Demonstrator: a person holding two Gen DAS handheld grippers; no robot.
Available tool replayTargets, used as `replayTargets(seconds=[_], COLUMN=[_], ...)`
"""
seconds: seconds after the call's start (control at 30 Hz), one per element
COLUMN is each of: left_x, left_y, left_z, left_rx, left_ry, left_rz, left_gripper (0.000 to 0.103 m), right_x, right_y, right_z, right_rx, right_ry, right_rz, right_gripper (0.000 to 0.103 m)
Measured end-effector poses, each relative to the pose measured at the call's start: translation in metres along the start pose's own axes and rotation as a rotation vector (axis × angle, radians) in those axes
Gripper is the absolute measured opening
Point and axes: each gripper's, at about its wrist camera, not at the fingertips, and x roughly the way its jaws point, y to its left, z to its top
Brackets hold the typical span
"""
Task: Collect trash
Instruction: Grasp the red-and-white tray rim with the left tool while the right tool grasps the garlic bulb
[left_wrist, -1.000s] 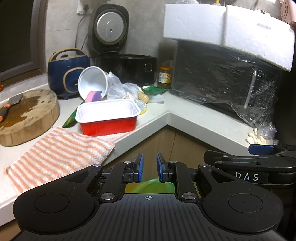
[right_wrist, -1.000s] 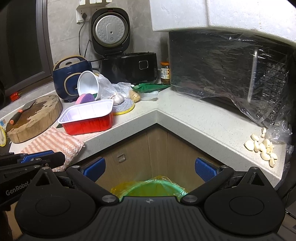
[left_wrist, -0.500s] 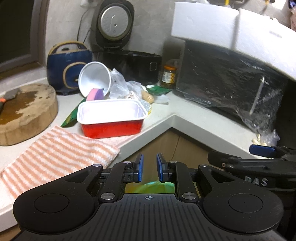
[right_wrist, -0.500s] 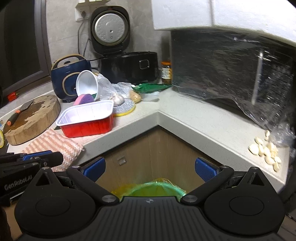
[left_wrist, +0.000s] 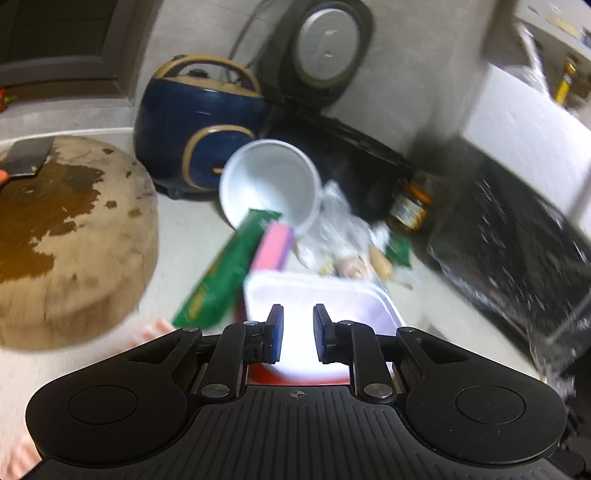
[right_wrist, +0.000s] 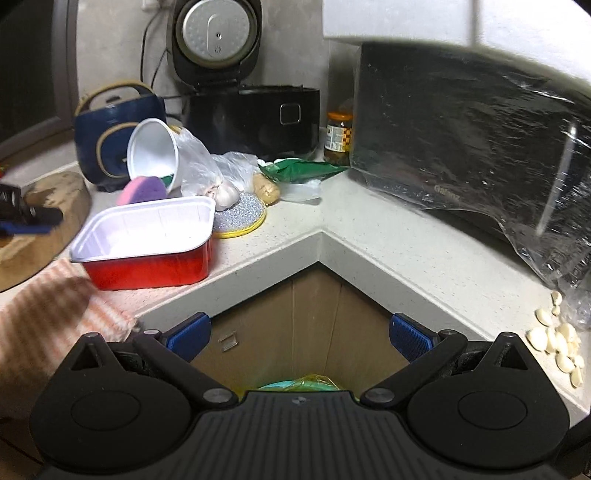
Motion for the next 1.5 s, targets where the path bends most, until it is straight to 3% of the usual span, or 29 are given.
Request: replayTargets(seconds=[0.23,0.3,0.43,0.53,0.6,0.7,0.77,0.93,1.1,1.3,1.5], left_x=[0.058,0.068,0.083,0.094,0.099,0.100,0.100,0.088,0.072,0.073,0.075], left_y=[0.023,0.027,0.026,0.023,0.021,0.027,0.029,0.028,0.039,0.045,0.045], left_z=[0.007,0.001,-0.010,-0.014,-0.014,-0.014,-0.014,-0.011,-0.003,-0.003,-0.010], left_rx=[0.074,0.074,0.063,0.042,0.054,-0.016,-0.051,-0.018,-0.029,-0.065,-0.087], left_ry=[0.127,0.162,0.226,0.269,0.264,0.248,0.244,0.195,0.144,0.158,0.179], left_rz=[0.055,0.042,0.010,0.030,0.031,0.031,0.037,0.032,0.058,0.083,0.068], left_gripper=[0.020,0.027,0.027,0.026,0.023,0.019,0.017,0.014,0.013,0.013,0.013], right_x=[0.028,0.036,0.050,0.049,0.047,0.051,0.056,0.059,0.079,0.109,0.150], right_y=[0.040,0.044,0.033,0.014,0.001,-0.014,-0.012,-0.002,-0.006,0.007,-0.001], right_z=[0.020,0.023,0.026,0.028,0.032,0.037,0.039,0.040,0.062,0.087,0.099], right_rx=[-0.083,-0.095,-0.061,0.026,0.105,0.166,0.141,0.036,0.000,-0.123,-0.045], right_ry=[-0.013,0.006,0.033,0.011,-0.003,-0.020,0.007,-0.017,-0.030,-0.064,0.013], right_rz=[-0.085,-0.109,-0.096,-0.022,0.027,0.093,0.085,0.010,-0.010,-0.045,0.115], right_gripper=[0.103,0.103,0.103,0.103,0.103,0.103,0.103,0.103,0.103,0.103,0.103])
